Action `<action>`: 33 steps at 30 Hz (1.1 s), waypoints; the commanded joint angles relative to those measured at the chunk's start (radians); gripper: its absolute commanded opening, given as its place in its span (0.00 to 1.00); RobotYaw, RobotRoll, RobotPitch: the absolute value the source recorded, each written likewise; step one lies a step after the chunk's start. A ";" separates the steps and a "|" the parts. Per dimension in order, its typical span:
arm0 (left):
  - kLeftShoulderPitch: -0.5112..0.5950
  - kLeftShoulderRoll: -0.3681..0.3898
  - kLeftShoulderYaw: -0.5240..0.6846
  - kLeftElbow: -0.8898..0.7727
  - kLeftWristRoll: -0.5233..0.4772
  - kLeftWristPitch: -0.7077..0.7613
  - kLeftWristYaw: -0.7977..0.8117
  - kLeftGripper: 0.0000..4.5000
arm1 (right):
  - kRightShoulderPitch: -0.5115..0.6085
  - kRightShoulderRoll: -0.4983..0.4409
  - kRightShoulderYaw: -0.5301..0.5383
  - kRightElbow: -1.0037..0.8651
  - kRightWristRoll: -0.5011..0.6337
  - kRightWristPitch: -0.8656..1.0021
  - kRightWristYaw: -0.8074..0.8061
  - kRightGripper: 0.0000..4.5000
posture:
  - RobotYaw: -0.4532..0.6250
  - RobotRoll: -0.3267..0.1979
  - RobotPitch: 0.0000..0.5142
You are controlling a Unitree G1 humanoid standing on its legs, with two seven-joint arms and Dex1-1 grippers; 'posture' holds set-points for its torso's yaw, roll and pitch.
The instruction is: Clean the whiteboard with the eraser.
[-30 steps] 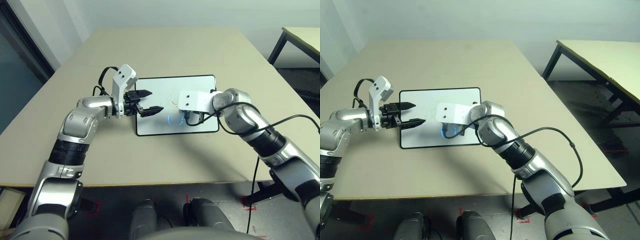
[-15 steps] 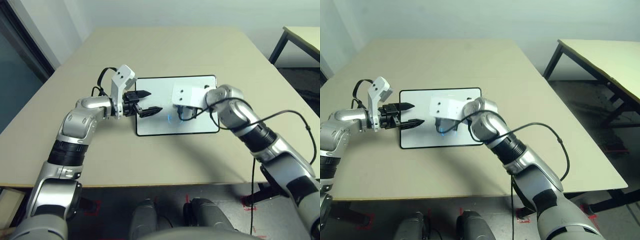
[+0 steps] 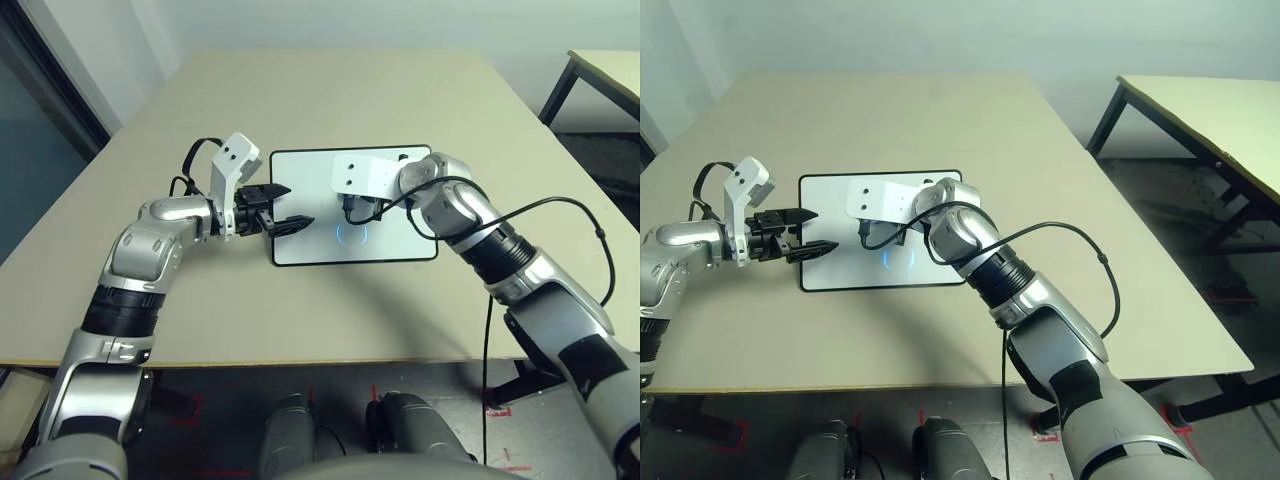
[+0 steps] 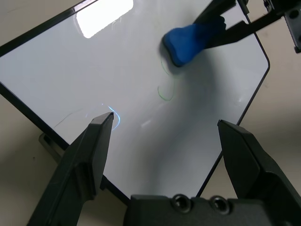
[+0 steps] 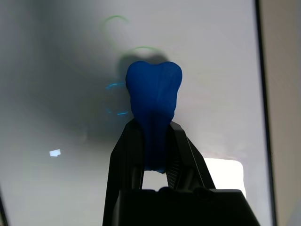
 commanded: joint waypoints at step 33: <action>-0.012 -0.005 0.015 0.008 0.000 0.004 0.015 1.00 | -0.074 0.027 0.020 0.079 -0.039 -0.046 0.040 0.13 | 0.39 0.62 0.09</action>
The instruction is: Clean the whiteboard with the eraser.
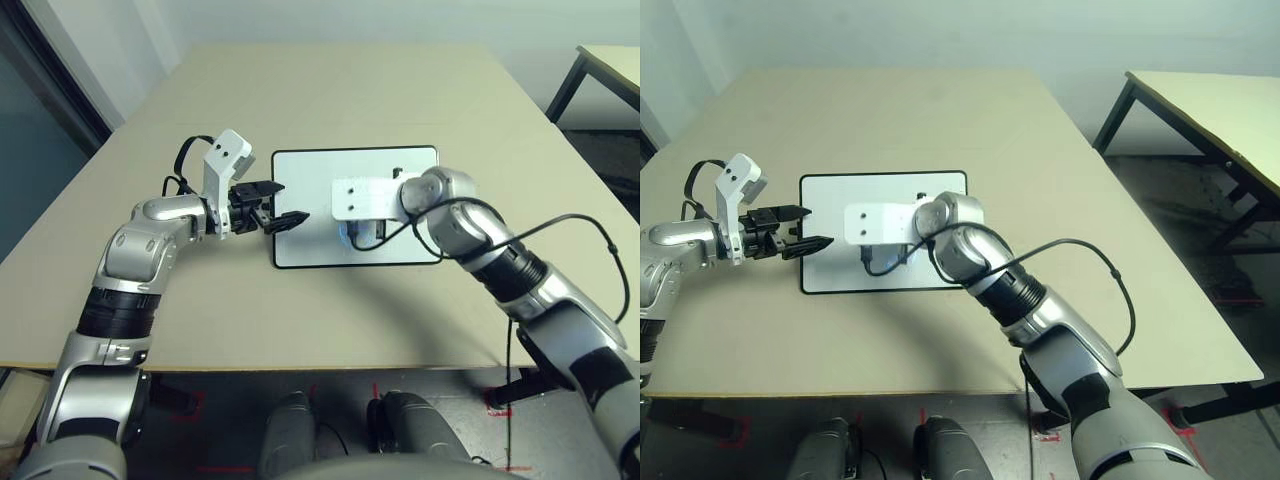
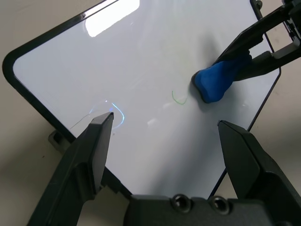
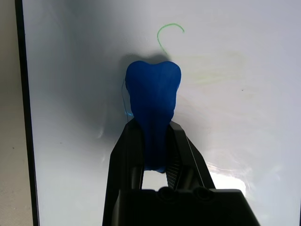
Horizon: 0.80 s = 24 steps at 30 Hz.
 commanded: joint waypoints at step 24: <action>0.019 0.006 0.011 -0.042 -0.012 0.023 0.018 1.00 | -0.110 0.079 -0.003 0.143 -0.012 -0.066 -0.017 0.13 | 0.41 0.62 0.10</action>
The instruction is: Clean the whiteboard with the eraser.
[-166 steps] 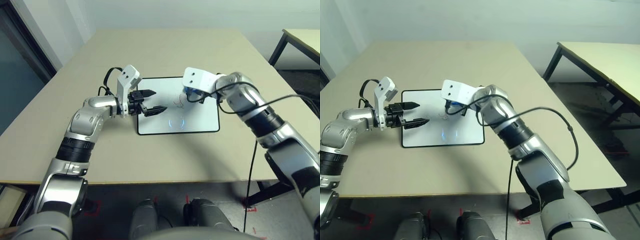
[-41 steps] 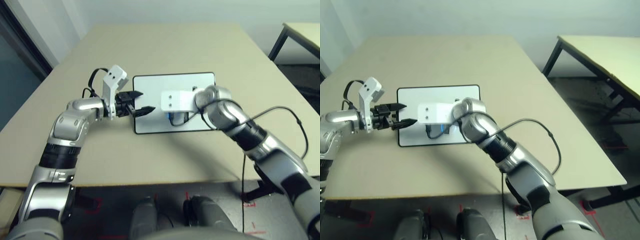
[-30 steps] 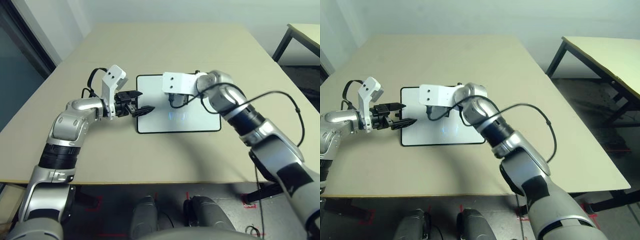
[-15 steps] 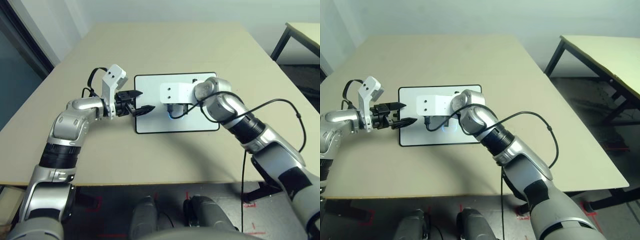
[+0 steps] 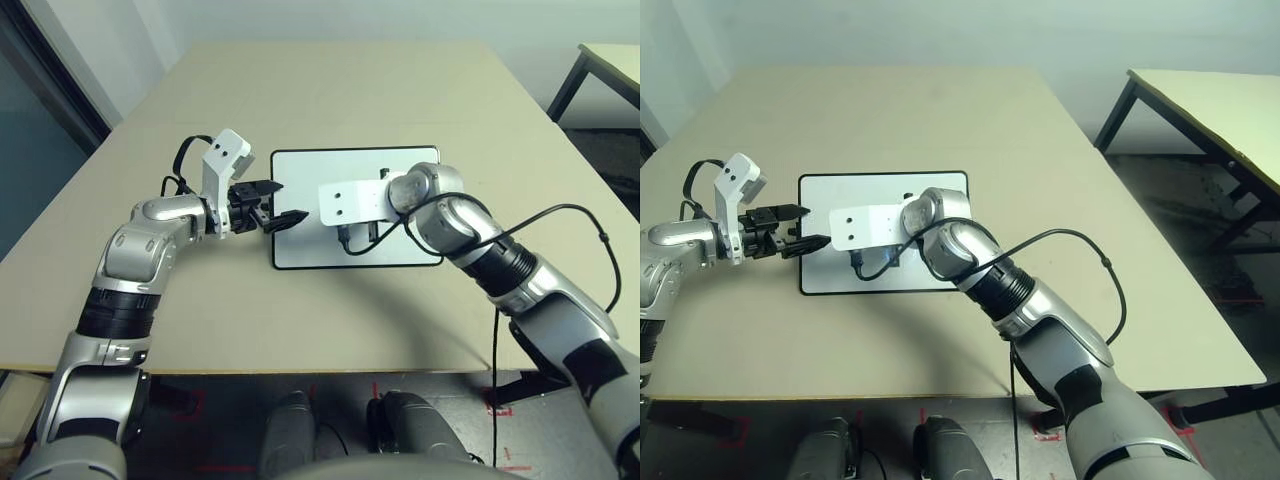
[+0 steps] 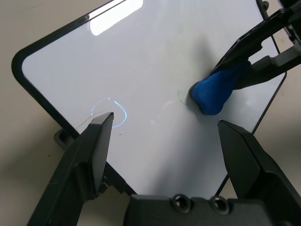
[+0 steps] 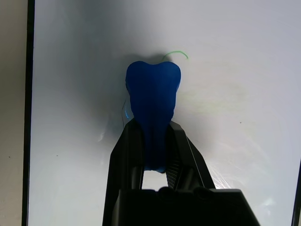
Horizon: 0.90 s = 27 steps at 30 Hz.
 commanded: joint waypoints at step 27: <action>0.000 0.007 0.001 -0.005 -0.011 0.010 0.011 1.00 | -0.163 0.091 -0.073 0.192 0.000 -0.013 -0.096 0.13 | 0.41 0.62 0.09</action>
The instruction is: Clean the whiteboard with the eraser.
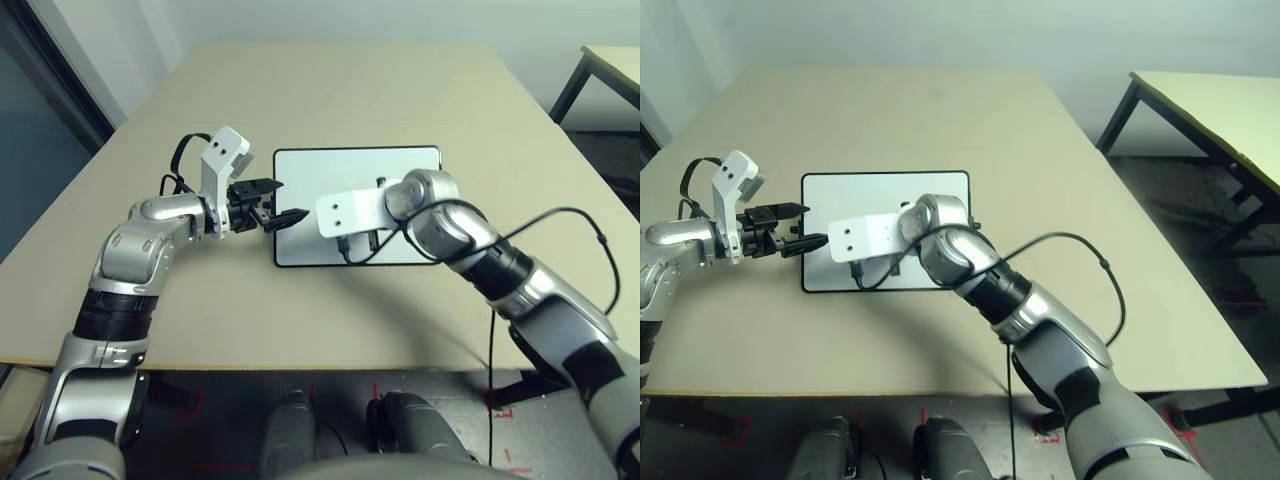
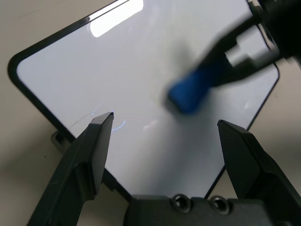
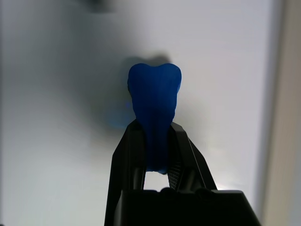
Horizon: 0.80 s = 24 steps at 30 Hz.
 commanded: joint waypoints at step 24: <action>-0.009 0.003 -0.011 0.009 0.004 0.002 -0.008 1.00 | -0.030 0.010 -0.005 -0.021 0.009 0.087 0.015 0.13 | 0.40 0.62 0.09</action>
